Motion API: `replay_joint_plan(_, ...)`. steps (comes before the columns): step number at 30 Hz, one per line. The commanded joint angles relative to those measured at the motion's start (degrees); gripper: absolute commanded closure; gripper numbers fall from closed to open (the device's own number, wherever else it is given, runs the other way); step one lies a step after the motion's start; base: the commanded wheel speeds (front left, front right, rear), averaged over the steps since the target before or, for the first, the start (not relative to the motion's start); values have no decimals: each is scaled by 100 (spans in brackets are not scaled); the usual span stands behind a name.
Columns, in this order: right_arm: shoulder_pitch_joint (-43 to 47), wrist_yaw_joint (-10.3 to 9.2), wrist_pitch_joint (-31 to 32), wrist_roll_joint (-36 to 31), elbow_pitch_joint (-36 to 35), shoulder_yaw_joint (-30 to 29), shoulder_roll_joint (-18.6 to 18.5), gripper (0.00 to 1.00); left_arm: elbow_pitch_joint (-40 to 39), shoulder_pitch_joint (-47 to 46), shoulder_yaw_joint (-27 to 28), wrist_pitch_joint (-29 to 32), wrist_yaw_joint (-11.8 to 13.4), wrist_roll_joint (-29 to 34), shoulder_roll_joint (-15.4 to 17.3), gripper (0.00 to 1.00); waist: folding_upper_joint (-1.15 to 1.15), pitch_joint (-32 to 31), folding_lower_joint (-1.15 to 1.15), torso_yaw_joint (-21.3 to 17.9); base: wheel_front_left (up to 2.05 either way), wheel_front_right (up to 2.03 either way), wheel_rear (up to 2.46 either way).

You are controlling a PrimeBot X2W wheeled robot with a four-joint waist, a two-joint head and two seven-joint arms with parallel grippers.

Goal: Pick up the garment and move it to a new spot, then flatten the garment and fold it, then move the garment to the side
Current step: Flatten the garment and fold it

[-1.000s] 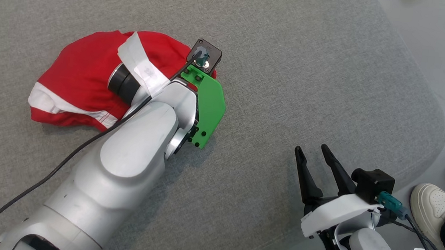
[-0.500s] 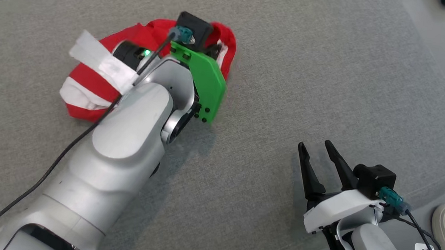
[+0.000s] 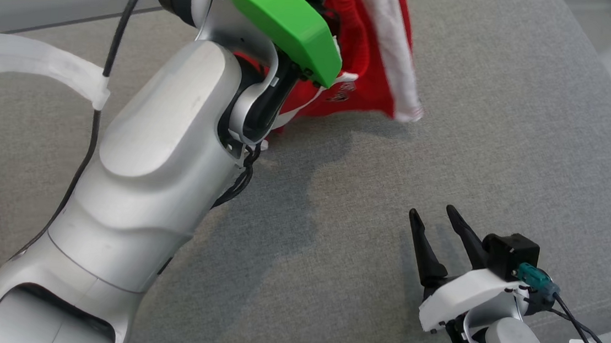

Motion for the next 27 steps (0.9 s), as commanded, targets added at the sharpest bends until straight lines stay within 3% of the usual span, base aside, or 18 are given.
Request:
replay_joint_plan(1,80,0,11,-60,-14,-13,-7,0,-50,-75,19,-40,-4,-66,-1,100,0,-203,0,189,0,0,0)
replay_joint_plan(6,201,0,107,-92,-126,-48,-6,0,-637,71,-34,-102,15,-679,1,100,0,-358,0,342,0,0,0)
replay_joint_plan(12,271,0,179,-94,-227,-69,-6,0,-960,782,-52,174,347,-1358,64,100,0,-415,0,566,0,0,0)
replay_joint_plan(17,374,0,209,-146,-324,-196,-6,0,-1229,2136,165,542,712,-1917,721,100,0,-423,0,862,0,0,0)
replay_joint_plan(22,402,0,259,-176,-401,-205,-7,0,-1319,2981,440,651,1075,-2049,1422,100,0,-445,0,1080,0,0,0)
replay_joint_plan(27,385,0,304,-183,-456,-184,-8,0,-1173,3452,584,698,1251,-2196,1737,100,0,-454,0,1222,0,0,0)
